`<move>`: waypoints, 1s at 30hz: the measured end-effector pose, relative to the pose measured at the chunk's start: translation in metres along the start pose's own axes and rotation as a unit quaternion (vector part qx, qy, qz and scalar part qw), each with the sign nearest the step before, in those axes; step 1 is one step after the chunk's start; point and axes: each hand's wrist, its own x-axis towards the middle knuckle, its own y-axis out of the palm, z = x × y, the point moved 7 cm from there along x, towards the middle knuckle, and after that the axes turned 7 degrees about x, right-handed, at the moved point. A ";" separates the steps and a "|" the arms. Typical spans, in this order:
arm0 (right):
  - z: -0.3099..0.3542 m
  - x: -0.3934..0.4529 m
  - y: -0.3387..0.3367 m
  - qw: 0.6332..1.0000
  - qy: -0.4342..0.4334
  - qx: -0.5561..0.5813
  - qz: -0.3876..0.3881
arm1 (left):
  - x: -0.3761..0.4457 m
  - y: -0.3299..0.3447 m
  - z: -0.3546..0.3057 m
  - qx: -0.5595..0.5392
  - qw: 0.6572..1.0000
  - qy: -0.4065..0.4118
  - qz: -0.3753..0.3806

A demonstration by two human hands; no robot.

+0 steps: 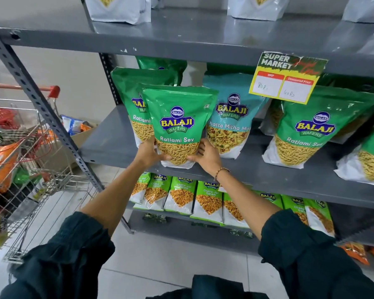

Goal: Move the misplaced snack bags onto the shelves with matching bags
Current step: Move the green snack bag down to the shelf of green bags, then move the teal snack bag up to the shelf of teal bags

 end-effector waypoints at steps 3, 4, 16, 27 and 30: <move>-0.002 -0.007 -0.007 1.000 0.017 -0.021 0.014 | -0.002 0.009 0.008 0.136 0.990 -0.038 0.020; -0.004 -0.010 -0.014 0.999 0.023 -0.030 0.010 | -0.007 0.016 0.010 0.175 0.983 -0.052 0.036; -0.022 -0.037 -0.160 0.963 0.040 -0.088 -0.250 | -0.039 0.109 -0.138 -0.162 0.976 0.119 0.085; -0.034 0.012 -0.151 0.991 0.063 -0.068 -0.092 | 0.030 0.135 -0.110 -0.112 0.994 0.014 0.011; -0.031 0.016 -0.151 0.992 0.039 -0.054 -0.107 | 0.037 0.140 -0.110 -0.112 0.993 0.028 -0.034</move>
